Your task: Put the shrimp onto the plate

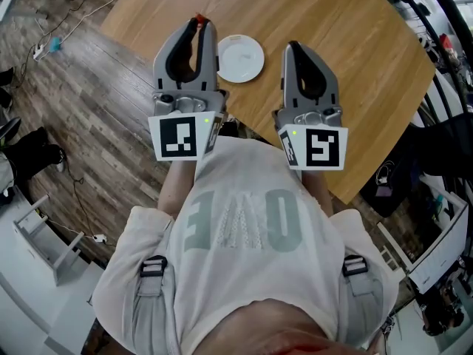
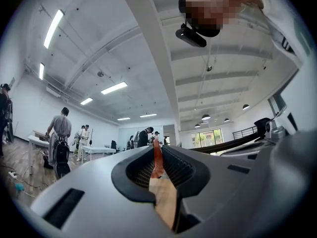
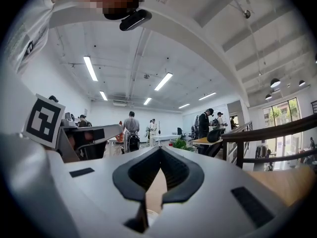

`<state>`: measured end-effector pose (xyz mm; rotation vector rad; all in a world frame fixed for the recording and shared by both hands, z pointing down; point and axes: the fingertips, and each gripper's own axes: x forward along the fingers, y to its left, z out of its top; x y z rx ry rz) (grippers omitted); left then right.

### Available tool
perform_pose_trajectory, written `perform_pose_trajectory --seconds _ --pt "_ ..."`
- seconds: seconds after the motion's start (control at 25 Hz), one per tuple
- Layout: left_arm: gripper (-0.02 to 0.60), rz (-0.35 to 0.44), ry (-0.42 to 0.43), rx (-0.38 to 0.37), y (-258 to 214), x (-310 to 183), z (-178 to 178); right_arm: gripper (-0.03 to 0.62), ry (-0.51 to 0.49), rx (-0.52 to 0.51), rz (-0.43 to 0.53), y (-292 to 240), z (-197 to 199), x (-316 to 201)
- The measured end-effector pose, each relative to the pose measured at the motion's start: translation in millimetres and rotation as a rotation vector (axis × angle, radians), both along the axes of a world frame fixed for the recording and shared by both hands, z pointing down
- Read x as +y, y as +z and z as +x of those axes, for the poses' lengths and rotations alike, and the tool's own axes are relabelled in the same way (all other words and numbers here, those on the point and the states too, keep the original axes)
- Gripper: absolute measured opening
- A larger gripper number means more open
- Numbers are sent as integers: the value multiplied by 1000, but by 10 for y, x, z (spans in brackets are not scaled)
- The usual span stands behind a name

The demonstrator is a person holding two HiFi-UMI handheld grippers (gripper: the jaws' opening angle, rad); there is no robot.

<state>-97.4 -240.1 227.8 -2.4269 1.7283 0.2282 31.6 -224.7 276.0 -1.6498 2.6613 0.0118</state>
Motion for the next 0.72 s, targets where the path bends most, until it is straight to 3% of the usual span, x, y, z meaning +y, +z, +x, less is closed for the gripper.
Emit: perform_pose_trajectory --seconds 0.08,0.28,0.72 --pt "57 -28 18 -1 75 -45 59 20 8 5 -7 24 38 -21" --pt "57 -182 12 -53 490 -188 116 19 18 29 -36 113 88 -43" --pt "57 -403 51 -105 1372 -370 238 20 36 59 -79 271 151 -68"
